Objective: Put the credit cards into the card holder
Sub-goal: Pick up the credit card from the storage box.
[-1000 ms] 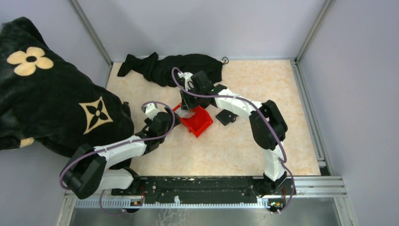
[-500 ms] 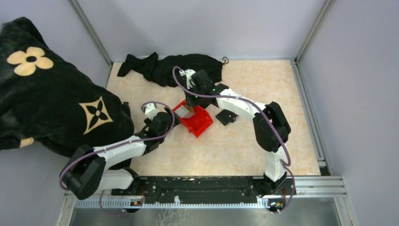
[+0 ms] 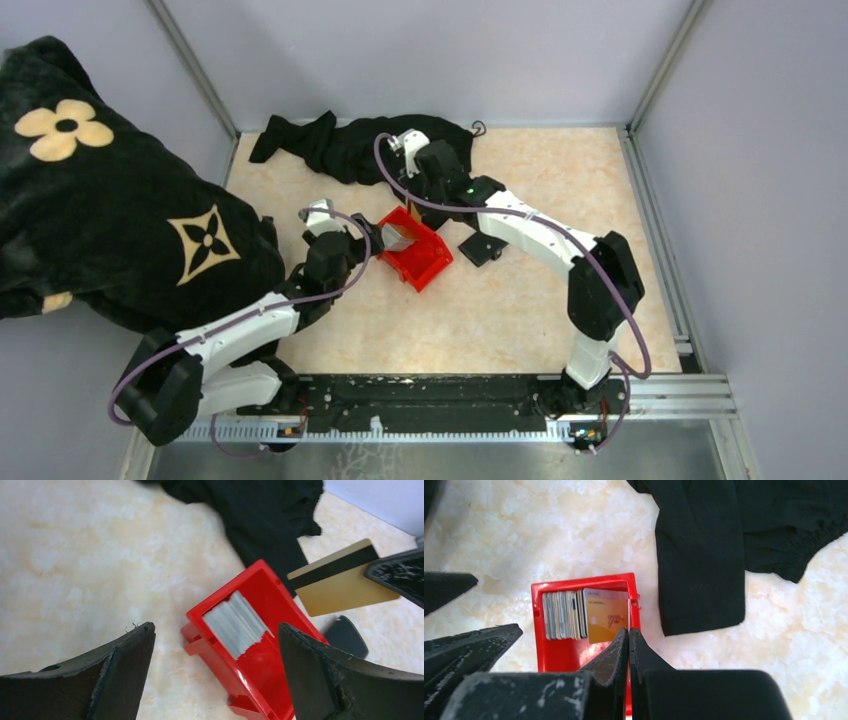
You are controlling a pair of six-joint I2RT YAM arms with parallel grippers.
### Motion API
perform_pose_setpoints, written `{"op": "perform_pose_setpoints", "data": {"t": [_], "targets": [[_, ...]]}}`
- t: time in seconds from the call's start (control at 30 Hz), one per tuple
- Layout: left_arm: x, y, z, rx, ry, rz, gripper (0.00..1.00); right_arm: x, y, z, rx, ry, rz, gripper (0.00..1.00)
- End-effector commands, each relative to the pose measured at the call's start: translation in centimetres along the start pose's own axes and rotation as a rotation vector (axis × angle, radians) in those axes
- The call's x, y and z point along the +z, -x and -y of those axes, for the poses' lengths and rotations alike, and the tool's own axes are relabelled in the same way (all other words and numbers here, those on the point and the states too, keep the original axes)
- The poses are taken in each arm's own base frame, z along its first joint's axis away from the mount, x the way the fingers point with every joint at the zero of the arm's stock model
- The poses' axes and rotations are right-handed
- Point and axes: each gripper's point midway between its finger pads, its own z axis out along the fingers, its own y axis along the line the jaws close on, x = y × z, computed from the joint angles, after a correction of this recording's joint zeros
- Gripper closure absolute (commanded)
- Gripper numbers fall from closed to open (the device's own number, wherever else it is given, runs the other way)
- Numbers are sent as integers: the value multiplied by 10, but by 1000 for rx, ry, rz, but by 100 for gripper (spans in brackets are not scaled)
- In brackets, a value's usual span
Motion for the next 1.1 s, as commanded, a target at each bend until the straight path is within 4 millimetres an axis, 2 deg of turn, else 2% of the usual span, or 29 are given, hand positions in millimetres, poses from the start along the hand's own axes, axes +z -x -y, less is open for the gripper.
{"op": "perform_pose_setpoints", "data": {"t": [0.0,0.07,0.2,0.33,0.47,0.6,0.73,0.9,1.07], "targets": [[-9,43,43,90,-202,112,2,-39,39,0,-28,-14,126,100],[-18,49,57,125,-293,129,2,-57,45,-1,-15,11,155,100],[-43,55,93,194,-533,149,3,-84,37,-11,21,102,163,100],[-64,46,125,262,-744,95,3,-112,23,-24,53,205,164,100],[-78,38,150,310,-894,29,4,-135,5,-35,81,278,165,100],[-82,26,160,355,-963,-42,4,-155,-12,-45,111,358,162,100],[-86,17,169,380,-1032,-96,6,-165,-24,-46,140,396,158,100],[-85,-2,171,406,-1080,-195,12,-171,-31,-40,184,417,167,100],[-86,-12,165,398,-1109,-258,15,-171,-32,-36,209,427,172,100]]}}
